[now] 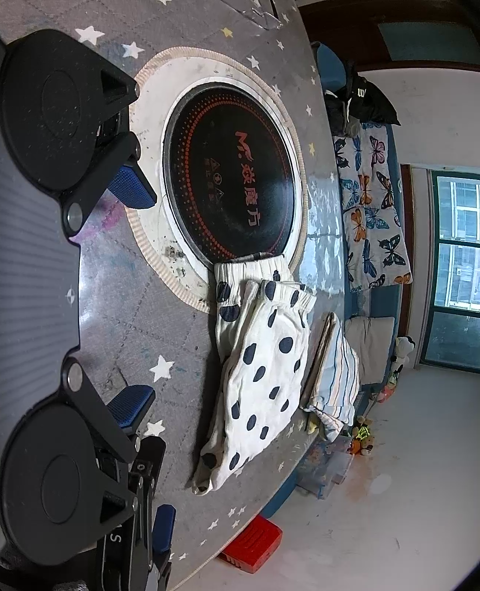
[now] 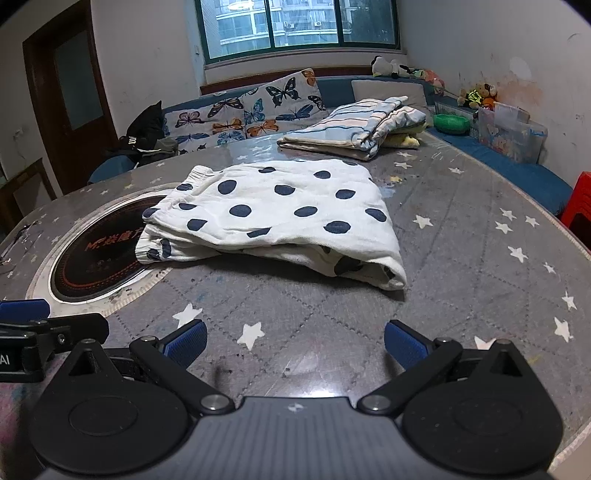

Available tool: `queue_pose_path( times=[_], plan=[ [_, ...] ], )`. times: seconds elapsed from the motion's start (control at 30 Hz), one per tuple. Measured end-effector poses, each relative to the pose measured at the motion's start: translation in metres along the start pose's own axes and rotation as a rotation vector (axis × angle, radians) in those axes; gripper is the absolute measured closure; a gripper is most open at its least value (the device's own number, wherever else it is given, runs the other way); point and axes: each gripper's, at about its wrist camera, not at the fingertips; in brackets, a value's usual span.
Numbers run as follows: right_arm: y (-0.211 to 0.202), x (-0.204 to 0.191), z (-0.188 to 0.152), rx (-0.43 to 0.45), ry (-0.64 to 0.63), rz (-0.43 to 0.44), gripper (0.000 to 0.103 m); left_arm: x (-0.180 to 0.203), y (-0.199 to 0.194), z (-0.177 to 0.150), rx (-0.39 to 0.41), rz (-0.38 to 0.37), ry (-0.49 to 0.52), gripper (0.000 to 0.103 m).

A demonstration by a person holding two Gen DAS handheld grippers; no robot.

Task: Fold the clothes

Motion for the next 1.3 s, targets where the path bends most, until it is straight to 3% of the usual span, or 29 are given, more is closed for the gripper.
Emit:
queue_pose_path(
  times=[1.3],
  plan=[
    [0.028,0.014,0.013,-0.046,0.042,-0.039,0.0,-0.004,0.037,0.021,-0.059,0.03,0.004,0.0]
  ],
)
Point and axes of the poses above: each gripper's, at about its wrist camera, not at the fingertips, and y roughly the way its jaws point, x to its right, z to its top, and after that the axes turned 8 degrees about -y, right-handed
